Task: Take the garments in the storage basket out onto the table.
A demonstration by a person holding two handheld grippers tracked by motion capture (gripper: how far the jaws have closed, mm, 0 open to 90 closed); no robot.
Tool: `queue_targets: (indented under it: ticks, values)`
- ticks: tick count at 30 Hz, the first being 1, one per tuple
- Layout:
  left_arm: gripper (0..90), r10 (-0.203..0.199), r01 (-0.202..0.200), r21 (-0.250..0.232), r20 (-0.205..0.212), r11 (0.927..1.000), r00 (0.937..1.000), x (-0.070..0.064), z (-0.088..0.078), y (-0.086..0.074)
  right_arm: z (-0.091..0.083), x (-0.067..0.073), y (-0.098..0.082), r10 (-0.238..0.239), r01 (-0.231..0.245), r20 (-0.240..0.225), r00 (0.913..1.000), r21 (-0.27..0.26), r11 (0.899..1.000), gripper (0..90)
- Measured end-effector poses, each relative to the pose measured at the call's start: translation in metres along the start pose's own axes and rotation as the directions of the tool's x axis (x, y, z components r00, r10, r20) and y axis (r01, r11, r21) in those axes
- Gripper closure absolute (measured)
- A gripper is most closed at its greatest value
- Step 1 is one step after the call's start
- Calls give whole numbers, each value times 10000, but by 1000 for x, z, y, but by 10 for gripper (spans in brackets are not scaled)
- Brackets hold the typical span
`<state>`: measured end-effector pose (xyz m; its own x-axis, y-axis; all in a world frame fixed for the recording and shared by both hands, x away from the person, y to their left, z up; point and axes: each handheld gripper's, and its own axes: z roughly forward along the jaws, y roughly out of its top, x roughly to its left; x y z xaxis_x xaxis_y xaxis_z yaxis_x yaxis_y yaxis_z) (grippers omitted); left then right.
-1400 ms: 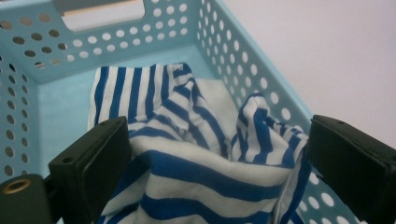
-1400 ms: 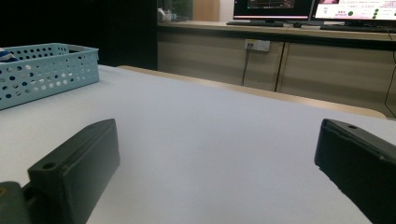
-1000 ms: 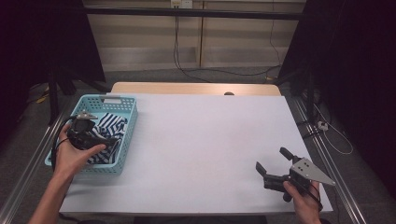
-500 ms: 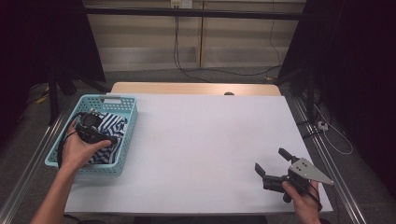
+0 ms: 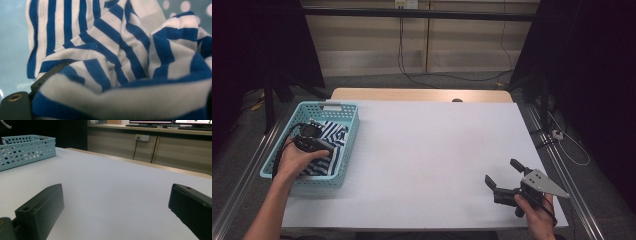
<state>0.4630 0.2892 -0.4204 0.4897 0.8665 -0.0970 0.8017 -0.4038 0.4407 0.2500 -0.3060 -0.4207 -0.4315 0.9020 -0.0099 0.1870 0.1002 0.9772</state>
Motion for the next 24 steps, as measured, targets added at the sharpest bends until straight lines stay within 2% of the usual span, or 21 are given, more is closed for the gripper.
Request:
queue_targets:
  ticks: [2, 4, 5, 6, 7, 8, 9, 10, 11, 12, 13, 14, 15, 16, 17, 18, 22, 23, 24]
  values:
    - [150, 248, -248, 14, 19, 9997, 9997, 3, 1, 0, 0, 0, 0, 54, -55, 33, 10000, 63, 10000, 0]
    - [147, 244, -244, 49, -2, 9997, 9997, 3, 3, 0, 0, 0, 0, 54, -54, 44, 10000, 79, 10000, 0]
    - [144, 400, -401, -29, -290, 9992, 9988, 2, 6, -2, 0, 0, 0, 54, -54, 44, 10000, 79, 10000, 0]
    - [146, 255, -258, 126, 199, 9996, 9995, 2, 6, -2, 0, 0, 0, -2, 2, 3, 10000, 22, 10000, 0]
    - [147, 214, -214, -2, -112, 9998, 9997, 3, 8, -1, 0, 0, 0, 29, -29, -30, 10000, 26, 10000, 0]
    - [147, 214, -214, -2, -112, 9998, 9997, 3, 8, -1, 0, 0, 0, 29, -29, -30, 10000, 26, 10000, 0]
    - [142, 71, -78, -234, -301, 9997, 9995, -1, 10, -4, 0, 0, 0, 72, -72, -68, 10000, 40, 10000, 0]
    - [135, 342, -346, -153, -213, 9993, 9992, 1, 9, -4, -1, 1, 0, 78, -78, -61, 10000, 59, 10000, 0]
    - [126, 342, -346, -153, -213, 9993, 9992, 1, 9, -4, -1, 1, 0, 78, -78, -61, 10000, 59, 10000, 0]
    - [126, 73, -77, -279, -141, 9996, 9999, 2, 10, -6, -1, 0, 0, 70, -70, -50, 10000, 76, 9999, 0]
    - [110, -584, 588, -278, 142, 9979, 9982, 0, 12, -6, 0, 0, -1, 49, -48, -49, 10000, 120, 9999, 0]
    - [110, -151, 151, -24, 5, 9999, 9999, 3, 11, -4, 0, 0, -1, 49, -48, -49, 10000, 120, 9999, 0]
    - [106, -312, 308, 214, 223, 9993, 9993, 2, 12, -2, 0, 0, 0, 103, -102, -44, 9999, 105, 9999, 0]
    - [102, -80, 80, 261, -24, 9996, 10000, 3, 12, 1, 0, 0, 0, 49, -48, -65, 10000, 71, 10000, 0]
    - [102, -400, 397, 438, 59, 9983, 9992, 0, 13, 2, 0, 0, 0, 49, -48, -65, 10000, 71, 10000, 0]
    - [101, -296, 293, 515, 51, 9982, 9995, 2, 13, 3, -1, 0, 0, 56, -55, -52, 10000, 111, 9999, 0]
    - [109, -360, 359, 499, 7, 9981, 9994, 1, 13, 3, 0, 0, 0, 75, -74, -99, 9999, 105, 9999, 0]
    - [136, -199, 221, 590, -370, 9980, 9991, 0, 11, 5, 0, 0, 0, 70, -69, -93, 9999, 104, 9999, 0]
    - [183, -199, 221, 590, -370, 9980, 9991, 0, 11, 5, 0, 0, 0, 56, -56, -73, 10000, 120, 9999, 0]
